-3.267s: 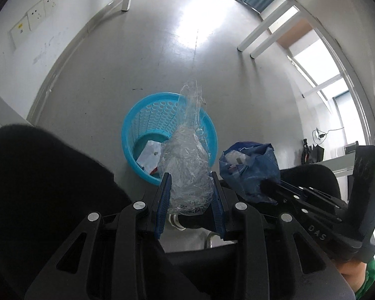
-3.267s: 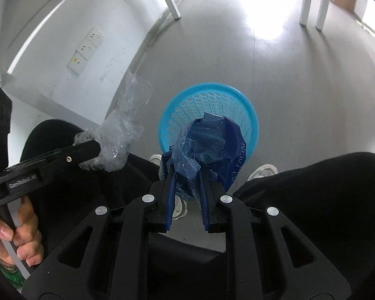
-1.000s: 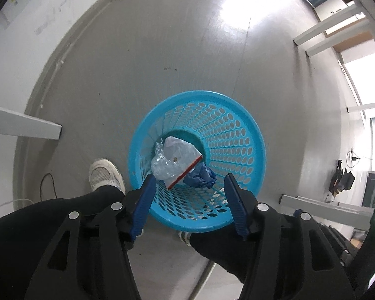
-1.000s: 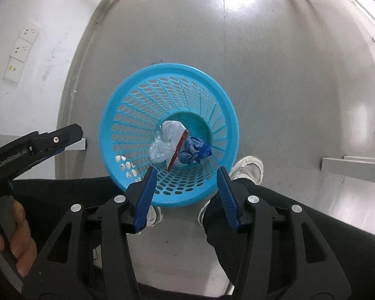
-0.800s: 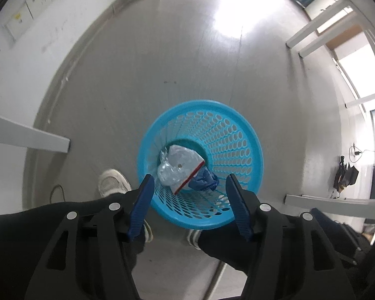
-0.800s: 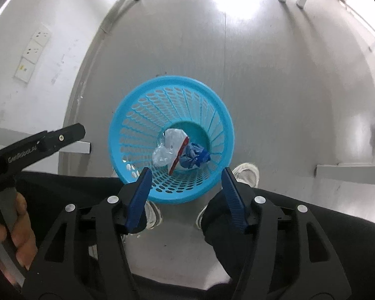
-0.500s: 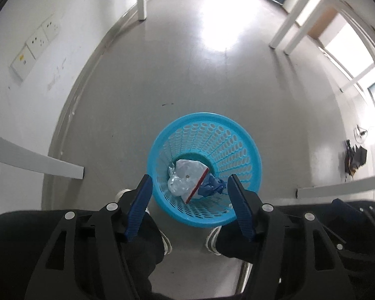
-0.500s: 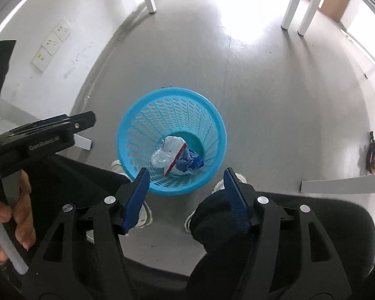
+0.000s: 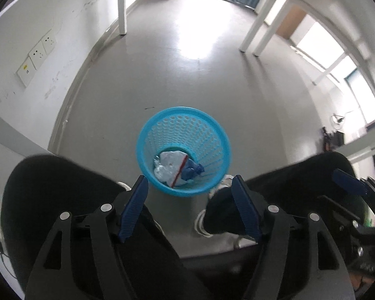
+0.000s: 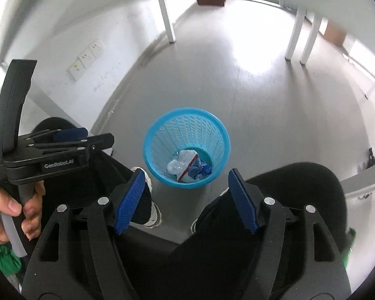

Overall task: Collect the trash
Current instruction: 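Raise both tools back toward the table, then grasp the clear candy wrapper with right tool while left tool grasps white tissue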

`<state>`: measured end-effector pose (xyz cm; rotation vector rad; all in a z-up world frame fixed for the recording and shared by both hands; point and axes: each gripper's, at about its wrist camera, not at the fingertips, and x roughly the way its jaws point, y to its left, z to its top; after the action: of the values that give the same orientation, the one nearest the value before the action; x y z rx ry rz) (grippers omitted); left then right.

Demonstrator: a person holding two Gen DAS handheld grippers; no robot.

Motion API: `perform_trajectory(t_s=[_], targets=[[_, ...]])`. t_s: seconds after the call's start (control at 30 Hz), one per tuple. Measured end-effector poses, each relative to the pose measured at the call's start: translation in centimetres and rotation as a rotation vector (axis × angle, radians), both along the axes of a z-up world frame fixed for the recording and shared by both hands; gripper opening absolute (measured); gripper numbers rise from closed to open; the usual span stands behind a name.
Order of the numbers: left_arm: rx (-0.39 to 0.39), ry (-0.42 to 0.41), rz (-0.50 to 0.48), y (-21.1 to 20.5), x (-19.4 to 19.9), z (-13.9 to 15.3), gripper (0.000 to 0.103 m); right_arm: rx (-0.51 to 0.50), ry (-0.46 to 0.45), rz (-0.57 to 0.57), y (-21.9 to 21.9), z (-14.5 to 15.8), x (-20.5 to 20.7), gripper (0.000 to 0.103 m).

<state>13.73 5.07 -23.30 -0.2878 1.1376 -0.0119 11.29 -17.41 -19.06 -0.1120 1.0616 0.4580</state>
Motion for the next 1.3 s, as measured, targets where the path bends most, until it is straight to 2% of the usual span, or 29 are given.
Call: perform_trajectory(t_s=[0.17, 0.3, 0.47, 0.63, 0.87, 1.07, 1.3], targets=[[-0.004, -0.068, -0.024, -0.1, -3.1, 3.3, 0.072, 0.031, -0.062, 0.019, -1.3, 2.5, -2.9, 0.07], [0.021, -0.147, -0.043, -0.2, -5.6, 5.8, 0.082, 0.063, -0.12, 0.032, -2.2, 4.9, -4.9, 0.073], [0.115, -0.279, -0.07, -0.7, -8.9, 9.6, 0.096, 0.111, -0.205, 0.052, -3.1, 8.7, -6.5, 0.08], [0.157, -0.384, -0.072, -0.3, -10.6, 13.1, 0.097, 0.142, -0.309, 0.056, -3.2, 12.8, -7.6, 0.088], [0.142, -0.498, -0.048, 0.7, -10.2, 18.2, 0.097, 0.211, -0.411, 0.015, -3.8, 17.6, -6.0, 0.094], [0.114, -0.571, -0.033, 1.7, -8.2, 21.6, 0.097, 0.256, -0.421, -0.012, -3.7, 19.3, -3.2, 0.094], [0.097, -0.592, -0.013, 2.7, -4.7, 24.4, 0.097, 0.271, -0.431, -0.017, -2.1, 20.2, 0.3, 0.094]])
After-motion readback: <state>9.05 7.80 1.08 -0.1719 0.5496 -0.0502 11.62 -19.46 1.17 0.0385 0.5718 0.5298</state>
